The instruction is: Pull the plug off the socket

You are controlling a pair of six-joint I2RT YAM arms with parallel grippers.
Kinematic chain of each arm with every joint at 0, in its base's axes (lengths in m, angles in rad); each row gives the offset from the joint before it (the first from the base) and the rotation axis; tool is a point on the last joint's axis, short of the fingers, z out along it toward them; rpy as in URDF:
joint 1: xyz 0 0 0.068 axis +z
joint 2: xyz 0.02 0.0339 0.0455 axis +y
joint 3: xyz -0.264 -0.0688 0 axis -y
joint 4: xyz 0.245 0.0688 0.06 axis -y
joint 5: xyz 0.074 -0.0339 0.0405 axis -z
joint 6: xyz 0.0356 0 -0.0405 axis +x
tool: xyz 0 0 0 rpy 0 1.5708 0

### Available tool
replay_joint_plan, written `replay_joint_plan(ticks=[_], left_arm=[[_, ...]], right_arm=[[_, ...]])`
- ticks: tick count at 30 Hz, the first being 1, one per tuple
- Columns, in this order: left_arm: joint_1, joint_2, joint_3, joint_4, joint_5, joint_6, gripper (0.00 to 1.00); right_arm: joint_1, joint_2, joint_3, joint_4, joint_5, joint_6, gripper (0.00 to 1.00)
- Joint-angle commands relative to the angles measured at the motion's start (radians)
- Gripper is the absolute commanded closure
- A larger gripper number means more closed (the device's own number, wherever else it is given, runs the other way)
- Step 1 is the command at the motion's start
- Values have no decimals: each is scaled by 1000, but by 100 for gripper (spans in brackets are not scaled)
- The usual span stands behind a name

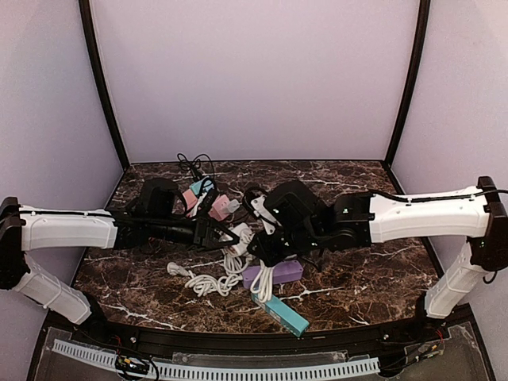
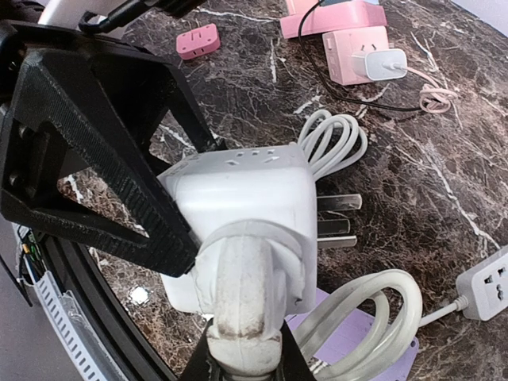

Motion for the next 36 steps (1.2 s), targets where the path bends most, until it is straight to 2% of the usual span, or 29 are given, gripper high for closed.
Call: replay_joint_plan(ticks=[1,12,24,32,36], left_arm=[[15,10,-20,-19,-45,-18,99],[42,34,-15,-22,-12,-6,99],[42,-21,-21,8,90,107,99],[41,-24,-15,17,83,93,99],[42,-11,5,-43,38,79,99]], right_arm=[[40,34,92,-65,152,-30,100],[42,38,120,-82,179,1,100],[-108,-108,-64,115,-74,98,100],[-108,-103,-72,117,-66,92,100],[-87,-102,-67,115,-31,62,100]])
